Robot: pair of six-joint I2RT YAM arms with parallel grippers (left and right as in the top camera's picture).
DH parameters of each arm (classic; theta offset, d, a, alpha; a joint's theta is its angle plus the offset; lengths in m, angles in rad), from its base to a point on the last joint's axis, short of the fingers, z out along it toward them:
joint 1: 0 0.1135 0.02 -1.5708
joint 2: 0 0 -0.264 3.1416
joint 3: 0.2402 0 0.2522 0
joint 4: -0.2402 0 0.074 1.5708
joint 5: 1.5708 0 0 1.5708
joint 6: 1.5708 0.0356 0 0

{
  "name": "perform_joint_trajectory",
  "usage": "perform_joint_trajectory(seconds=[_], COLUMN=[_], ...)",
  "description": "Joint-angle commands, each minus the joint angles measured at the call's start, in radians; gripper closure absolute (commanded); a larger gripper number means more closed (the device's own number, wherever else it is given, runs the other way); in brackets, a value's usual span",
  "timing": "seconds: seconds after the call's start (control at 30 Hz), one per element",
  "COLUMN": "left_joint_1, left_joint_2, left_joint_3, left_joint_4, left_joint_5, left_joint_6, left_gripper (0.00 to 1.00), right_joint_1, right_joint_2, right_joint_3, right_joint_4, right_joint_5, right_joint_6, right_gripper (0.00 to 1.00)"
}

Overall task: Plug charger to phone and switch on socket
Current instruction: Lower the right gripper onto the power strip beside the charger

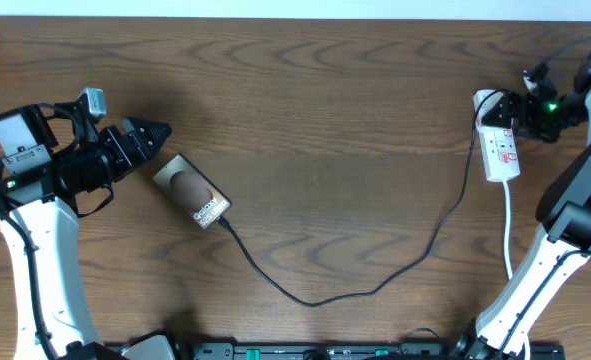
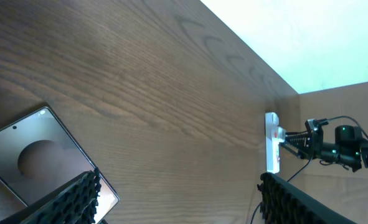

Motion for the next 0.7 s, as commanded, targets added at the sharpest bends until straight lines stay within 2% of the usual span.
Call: perform_joint_trajectory(seconds=[0.0,0.67], left_joint_1=[-0.002,-0.002], left_joint_2=[-0.003,-0.003], left_joint_3=[-0.001,-0.001], left_joint_4=[0.0,-0.004], left_joint_5=[0.008,0.008], left_joint_6=[0.024,0.024], left_gripper=[0.2,0.2], right_joint_1=[0.018,0.024], right_joint_2=[0.013,0.014], right_joint_3=[0.021,0.016], right_joint_4=[0.005,0.008], right_joint_5=[0.006,-0.036], right_joint_6=[-0.029,0.069], right_gripper=[0.03,0.03])
